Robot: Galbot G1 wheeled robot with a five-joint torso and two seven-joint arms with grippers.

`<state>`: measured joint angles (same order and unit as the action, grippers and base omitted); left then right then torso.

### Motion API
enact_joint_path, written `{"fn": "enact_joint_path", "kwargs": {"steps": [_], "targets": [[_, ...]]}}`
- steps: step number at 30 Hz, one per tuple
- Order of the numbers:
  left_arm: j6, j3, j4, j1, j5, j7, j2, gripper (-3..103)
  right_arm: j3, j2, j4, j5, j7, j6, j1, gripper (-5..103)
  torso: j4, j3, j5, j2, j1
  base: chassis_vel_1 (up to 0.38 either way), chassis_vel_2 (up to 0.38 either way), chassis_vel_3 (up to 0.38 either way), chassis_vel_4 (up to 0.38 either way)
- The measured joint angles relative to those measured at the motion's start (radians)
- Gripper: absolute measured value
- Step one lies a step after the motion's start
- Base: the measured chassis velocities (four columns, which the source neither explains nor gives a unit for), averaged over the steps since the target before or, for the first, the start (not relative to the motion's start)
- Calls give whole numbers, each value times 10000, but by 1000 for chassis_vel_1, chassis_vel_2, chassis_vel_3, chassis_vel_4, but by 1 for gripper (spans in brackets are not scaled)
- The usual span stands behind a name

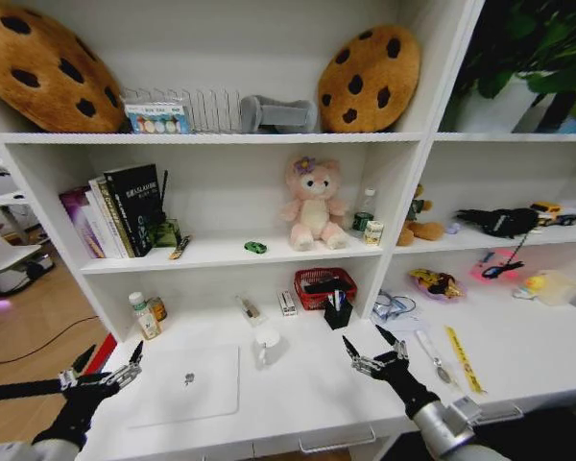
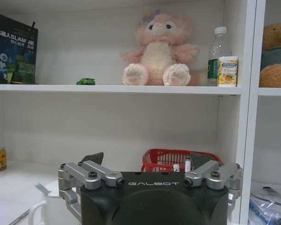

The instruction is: Organize the objects on the table.

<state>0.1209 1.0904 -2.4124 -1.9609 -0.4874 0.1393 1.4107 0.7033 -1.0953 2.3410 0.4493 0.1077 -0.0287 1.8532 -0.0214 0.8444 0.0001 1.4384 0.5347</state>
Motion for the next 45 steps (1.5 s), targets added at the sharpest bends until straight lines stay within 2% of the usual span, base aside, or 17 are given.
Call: {"fn": "enact_joint_path", "kwargs": {"steps": [5,7,10,13,17,18,19,23,24,25,27,33,45], "targets": [[0,0,0,1,0,0,0,100,0,-1,-1,0,0,0,0,100,-8,1,0,-3,1,224,-238,-244,269],[0,0,1,0,0,-4,-1,100,-1,0,0,0,0,0,0,100,-1,-2,-6,-3,-1,242,-314,-272,308],[0,0,0,0,0,0,0,100,0,0,-1,0,0,0,0,100,-1,0,7,-7,0,321,-335,-292,373],[0,0,0,0,0,-2,0,100,0,0,0,-1,0,0,0,100,-1,-4,-9,-4,-4,312,-361,-312,362],[0,0,-1,0,0,8,-1,100,-1,0,-1,0,0,-1,1,100,-4,-1,9,-9,-2,356,-367,-351,388],[0,0,0,0,0,5,0,100,0,0,0,0,0,0,2,100,-3,-7,-11,-3,-9,307,-351,-316,306],[0,2,-1,-1,0,0,0,100,0,0,0,0,1,0,4,100,-1,-9,2,-1,-16,270,-274,-267,258],[0,2,0,-1,0,1,0,100,0,0,-1,0,1,0,5,100,-5,-8,3,-2,-16,188,-202,-246,203],[0,2,0,-3,0,-5,0,100,0,0,0,0,1,0,3,100,7,-8,-7,-2,-15,47,-115,-73,99],[0,2,0,-3,0,-5,0,100,0,0,0,0,1,0,3,100,7,-8,-7,-2,-15,47,-115,-73,99],[0,0,0,0,0,2,0,100,0,0,0,0,1,0,4,100,-13,-5,2,-8,-10,3,37,-37,9],[0,0,0,2,0,2,0,100,0,0,-1,0,1,0,-4,100,3,1,1,-18,8,-30,42,70,-39],[0,0,0,0,0,0,0,100,0,0,-1,0,1,0,0,100,-2,-5,-2,-11,-5,-8,13,10,-8]]}}
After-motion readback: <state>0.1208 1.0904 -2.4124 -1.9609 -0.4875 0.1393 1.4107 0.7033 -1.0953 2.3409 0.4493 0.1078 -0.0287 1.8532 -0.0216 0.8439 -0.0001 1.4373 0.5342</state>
